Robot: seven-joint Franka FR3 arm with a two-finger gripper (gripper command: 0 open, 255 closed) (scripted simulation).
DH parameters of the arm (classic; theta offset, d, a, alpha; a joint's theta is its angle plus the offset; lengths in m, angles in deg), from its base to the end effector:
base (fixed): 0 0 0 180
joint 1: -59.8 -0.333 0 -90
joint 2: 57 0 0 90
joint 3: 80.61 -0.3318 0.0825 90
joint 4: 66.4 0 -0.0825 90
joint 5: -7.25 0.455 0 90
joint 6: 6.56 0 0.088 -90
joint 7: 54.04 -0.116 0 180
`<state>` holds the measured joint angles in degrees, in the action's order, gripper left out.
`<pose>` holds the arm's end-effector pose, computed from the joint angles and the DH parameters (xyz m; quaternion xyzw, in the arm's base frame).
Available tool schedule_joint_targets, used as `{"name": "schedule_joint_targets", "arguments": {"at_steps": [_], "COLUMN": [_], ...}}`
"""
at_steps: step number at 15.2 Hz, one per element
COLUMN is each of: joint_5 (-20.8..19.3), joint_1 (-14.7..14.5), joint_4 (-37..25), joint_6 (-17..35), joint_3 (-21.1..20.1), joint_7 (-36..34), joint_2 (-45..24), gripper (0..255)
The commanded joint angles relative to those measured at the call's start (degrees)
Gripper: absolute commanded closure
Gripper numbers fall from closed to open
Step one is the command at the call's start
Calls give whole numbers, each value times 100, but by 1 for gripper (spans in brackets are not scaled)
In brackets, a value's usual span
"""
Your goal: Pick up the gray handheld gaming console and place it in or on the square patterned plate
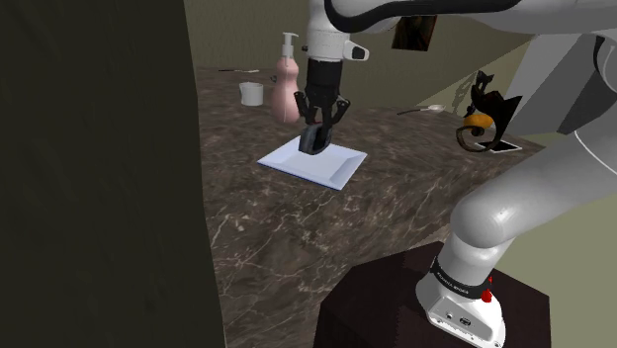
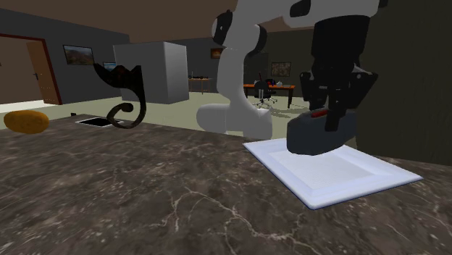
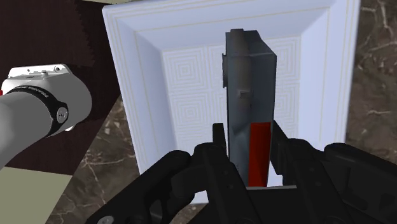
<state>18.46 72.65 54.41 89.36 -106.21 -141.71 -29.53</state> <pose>0.4631 0.1562 0.5825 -0.7739 0.6333 -0.0042 0.0003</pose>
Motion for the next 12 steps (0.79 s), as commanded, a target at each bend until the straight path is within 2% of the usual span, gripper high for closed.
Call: {"name": "schedule_joint_targets", "arguments": {"at_steps": [1, 3, 10, 11, 12], "joint_5": [20, 37, 37, 37, 37], "joint_1": [-13, -22, -22, -22, -22], "joint_4": [168, 324, 324, 324, 324], "joint_6": [146, 290, 290, 290, 290], "joint_3": [-16, -35, -35, -35, -35], "joint_7": [7, 14, 14, 14, 14], "joint_2": [28, 40, 40, 40, 40], "gripper": [255, 255, 255, 0, 0]}}
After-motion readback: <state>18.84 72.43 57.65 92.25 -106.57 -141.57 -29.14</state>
